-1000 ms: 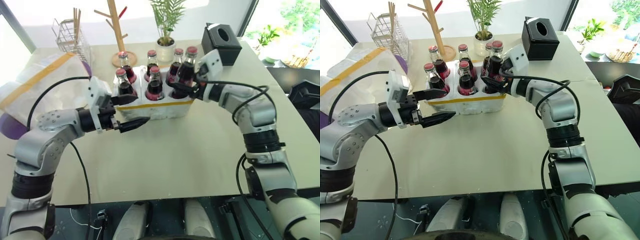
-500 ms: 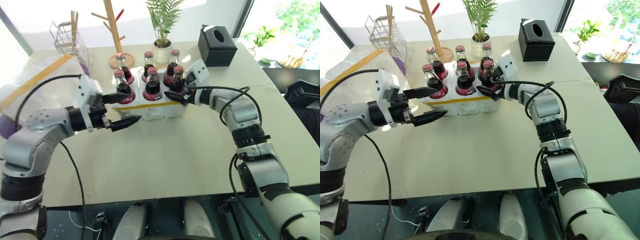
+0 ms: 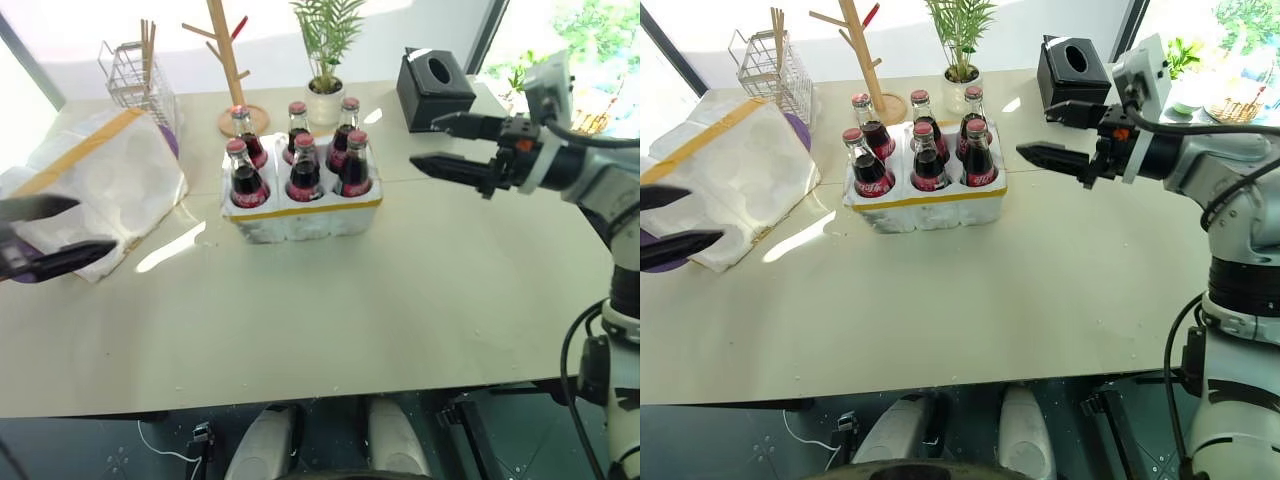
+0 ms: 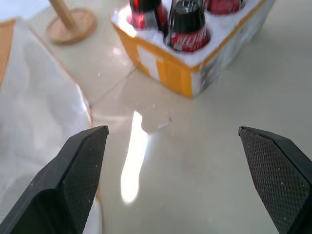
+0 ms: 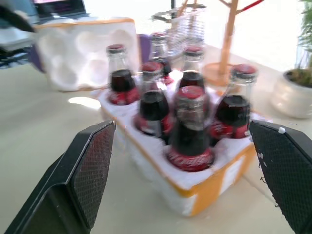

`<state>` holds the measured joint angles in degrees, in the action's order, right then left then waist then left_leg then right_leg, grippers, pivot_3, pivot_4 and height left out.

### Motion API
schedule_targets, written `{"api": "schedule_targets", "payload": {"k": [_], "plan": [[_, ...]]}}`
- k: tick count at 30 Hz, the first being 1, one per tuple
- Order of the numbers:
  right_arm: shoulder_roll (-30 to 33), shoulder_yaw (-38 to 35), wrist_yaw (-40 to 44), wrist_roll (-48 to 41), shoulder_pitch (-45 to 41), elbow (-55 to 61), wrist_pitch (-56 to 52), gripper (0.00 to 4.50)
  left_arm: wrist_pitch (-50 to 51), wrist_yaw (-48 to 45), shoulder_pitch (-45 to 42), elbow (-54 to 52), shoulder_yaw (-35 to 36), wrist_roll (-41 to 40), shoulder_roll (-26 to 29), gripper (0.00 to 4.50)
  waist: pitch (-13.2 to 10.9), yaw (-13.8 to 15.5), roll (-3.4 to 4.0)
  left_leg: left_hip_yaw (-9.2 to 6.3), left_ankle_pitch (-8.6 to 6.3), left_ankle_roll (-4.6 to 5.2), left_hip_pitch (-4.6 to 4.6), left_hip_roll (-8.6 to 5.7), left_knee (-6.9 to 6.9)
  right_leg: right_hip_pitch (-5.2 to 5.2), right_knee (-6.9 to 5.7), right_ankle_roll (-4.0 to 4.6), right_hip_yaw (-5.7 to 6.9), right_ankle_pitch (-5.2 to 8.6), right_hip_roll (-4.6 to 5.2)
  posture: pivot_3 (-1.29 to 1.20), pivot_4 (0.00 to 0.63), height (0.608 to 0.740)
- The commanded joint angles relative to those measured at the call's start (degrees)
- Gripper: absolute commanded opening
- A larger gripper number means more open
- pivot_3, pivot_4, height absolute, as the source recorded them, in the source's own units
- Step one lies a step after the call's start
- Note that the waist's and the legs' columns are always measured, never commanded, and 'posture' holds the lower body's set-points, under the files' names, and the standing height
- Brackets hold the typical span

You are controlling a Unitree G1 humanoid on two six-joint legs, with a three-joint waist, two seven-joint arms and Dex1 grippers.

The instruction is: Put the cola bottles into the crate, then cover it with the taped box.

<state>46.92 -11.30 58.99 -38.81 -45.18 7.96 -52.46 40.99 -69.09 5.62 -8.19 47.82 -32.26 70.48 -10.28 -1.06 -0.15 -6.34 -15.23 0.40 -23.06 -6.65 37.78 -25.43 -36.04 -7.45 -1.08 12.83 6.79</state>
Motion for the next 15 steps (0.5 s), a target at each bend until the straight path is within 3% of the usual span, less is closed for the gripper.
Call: {"api": "schedule_targets", "payload": {"k": [1,4,8,15], "plan": [[1.6,-3.71,2.16,-6.87,-1.23,5.6,-1.45,4.45,-9.39,-7.14,3.72,10.74,4.19,8.52,4.83,4.5,-0.01,0.04,0.01,0.0,-0.01,-0.01,-0.02,0.04,-0.01,-0.01,0.02,0.0,0.01,0.0,-0.01,0.0,0.15,0.74],[1.63,-5.18,2.81,-11.82,-1.97,6.35,-3.08,4.45,-18.66,-9.17,0.87,26.06,-1.34,12.42,9.25,4.5,-0.01,0.19,0.01,0.04,-0.01,-0.02,0.01,0.04,-0.1,-0.02,0.04,0.01,0.01,0.0,0.0,0.0,0.15,0.74],[2.62,-4.43,2.7,-12.47,-1.47,6.07,-2.49,4.45,-28.42,-8.53,-14.07,43.62,-17.05,16.46,12.56,4.5,0.0,0.7,-0.01,0.0,-0.01,-0.02,0.01,0.01,-0.13,0.04,0.14,0.0,0.08,-0.01,0.03,0.0,0.15,0.74],[3.83,-4.41,1.78,-13.39,-0.31,7.46,-2.28,4.45,-36.14,-9.26,-43.27,65.73,-39.37,30.11,7.37,4.5,0.03,0.34,-0.08,0.04,-0.01,-0.02,-0.08,-0.04,-0.08,-0.1,-0.05,-0.01,0.1,-0.04,0.02,0.0,0.15,0.74]]}}
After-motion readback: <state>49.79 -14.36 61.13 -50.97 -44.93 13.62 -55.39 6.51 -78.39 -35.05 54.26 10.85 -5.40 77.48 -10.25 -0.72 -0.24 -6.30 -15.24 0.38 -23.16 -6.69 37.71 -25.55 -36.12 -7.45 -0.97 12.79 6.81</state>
